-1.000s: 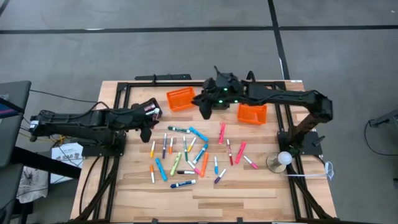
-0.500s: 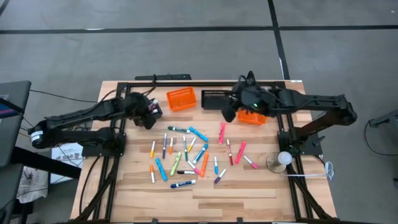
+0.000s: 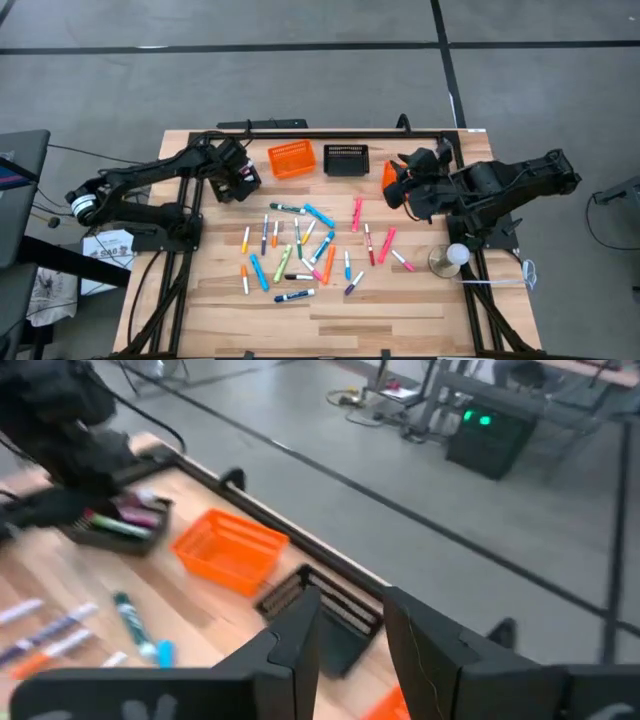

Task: Pick & Place Markers
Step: Put the large red marker pen into the left black bin

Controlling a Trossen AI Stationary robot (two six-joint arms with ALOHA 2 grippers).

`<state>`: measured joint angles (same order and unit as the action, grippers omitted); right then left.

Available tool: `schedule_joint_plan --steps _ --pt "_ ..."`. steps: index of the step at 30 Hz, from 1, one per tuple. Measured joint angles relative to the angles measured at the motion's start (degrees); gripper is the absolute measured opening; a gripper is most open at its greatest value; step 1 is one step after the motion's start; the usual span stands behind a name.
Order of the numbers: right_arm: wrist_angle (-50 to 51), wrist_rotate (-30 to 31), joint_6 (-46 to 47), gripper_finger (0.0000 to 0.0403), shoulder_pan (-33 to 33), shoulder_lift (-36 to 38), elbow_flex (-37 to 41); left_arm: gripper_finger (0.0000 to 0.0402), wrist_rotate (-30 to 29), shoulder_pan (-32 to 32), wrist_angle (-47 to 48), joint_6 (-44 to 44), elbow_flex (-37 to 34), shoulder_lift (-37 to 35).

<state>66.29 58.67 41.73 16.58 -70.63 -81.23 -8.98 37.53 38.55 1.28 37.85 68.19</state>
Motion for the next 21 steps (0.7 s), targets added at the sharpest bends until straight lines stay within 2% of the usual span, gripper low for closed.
schedule_joint_plan --steps 3,6,9,12,16,19,21 --pt "1.4 -0.2 -3.6 0.0102 -1.7 0.1 0.0 0.0078 0.1 0.7 0.0 0.0 0.0 0.1" --pt "-0.6 -0.7 2.3 0.0102 -2.9 0.2 0.0 0.0079 0.2 0.8 0.0 0.0 0.0 -0.1" --pt "0.6 -3.4 -1.6 0.0102 -4.9 -0.3 0.0 0.0079 0.3 0.8 0.0 0.1 0.0 -0.6" --pt "-1.7 -12.4 -7.8 0.0102 -7.4 -0.6 0.4 0.0079 0.3 0.8 0.0 0.2 0.0 -0.7" --pt "-19.1 -26.9 -22.0 0.0102 -9.3 1.5 7.4 0.0078 0.3 0.8 0.0 1.1 0.0 -0.7" --pt "-31.4 -38.1 -26.4 0.0102 -12.1 3.9 14.5 0.0079 0.3 0.8 0.0 1.3 0.0 -0.7" --pt "-37.6 -41.6 -26.7 0.0102 -13.9 5.5 19.1 0.0079 0.3 0.8 0.0 1.5 0.0 -0.7"
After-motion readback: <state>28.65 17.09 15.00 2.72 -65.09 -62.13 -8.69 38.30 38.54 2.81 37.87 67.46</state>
